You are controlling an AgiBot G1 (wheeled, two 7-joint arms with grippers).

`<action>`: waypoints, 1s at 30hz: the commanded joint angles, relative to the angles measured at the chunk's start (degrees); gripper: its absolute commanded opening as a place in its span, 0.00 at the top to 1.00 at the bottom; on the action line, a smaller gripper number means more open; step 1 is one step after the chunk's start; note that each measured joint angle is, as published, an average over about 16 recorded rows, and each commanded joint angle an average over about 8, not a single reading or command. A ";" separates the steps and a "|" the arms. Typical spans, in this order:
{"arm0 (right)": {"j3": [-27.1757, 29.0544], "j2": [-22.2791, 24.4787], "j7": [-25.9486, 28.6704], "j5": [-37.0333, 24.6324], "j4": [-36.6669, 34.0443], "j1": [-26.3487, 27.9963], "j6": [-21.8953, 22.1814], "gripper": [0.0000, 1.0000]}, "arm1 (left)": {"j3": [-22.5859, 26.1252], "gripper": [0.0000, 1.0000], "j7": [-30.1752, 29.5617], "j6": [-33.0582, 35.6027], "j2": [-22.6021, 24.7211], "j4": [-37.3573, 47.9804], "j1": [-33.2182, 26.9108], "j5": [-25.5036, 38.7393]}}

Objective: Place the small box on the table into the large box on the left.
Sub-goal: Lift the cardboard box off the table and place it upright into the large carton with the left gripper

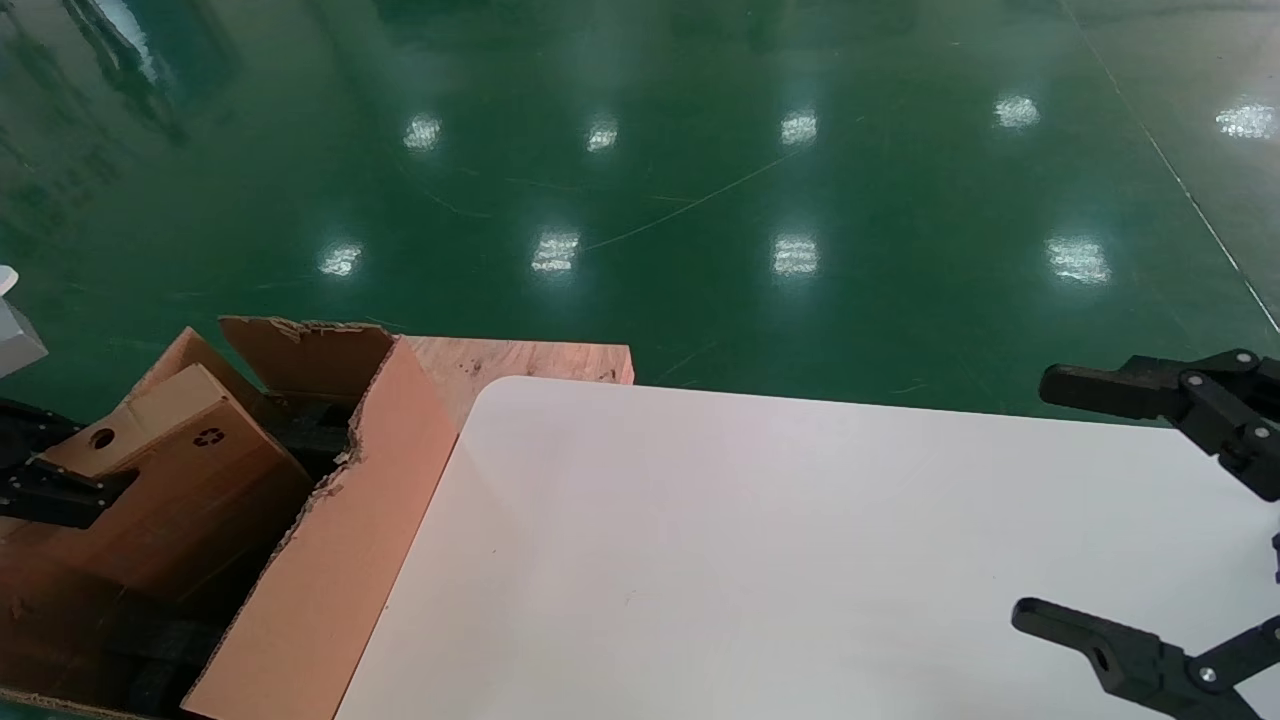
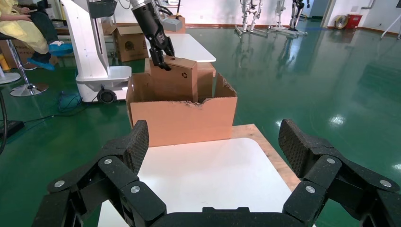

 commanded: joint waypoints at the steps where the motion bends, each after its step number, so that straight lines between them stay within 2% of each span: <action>1: 0.00 0.00 0.00 0.00 0.00 0.00 0.00 0.00 | 0.05 1.00 0.20 -0.11 -0.34 0.43 -0.02 0.22; 11: -0.02 0.01 -0.01 0.01 0.00 0.00 0.01 0.00 | 0.15 1.00 0.26 -0.34 -0.73 1.32 -0.03 0.60; 30: -0.05 0.02 -0.03 0.03 0.00 0.01 0.02 0.00 | -0.11 1.00 -4.33 -1.47 -2.97 1.88 -0.27 0.27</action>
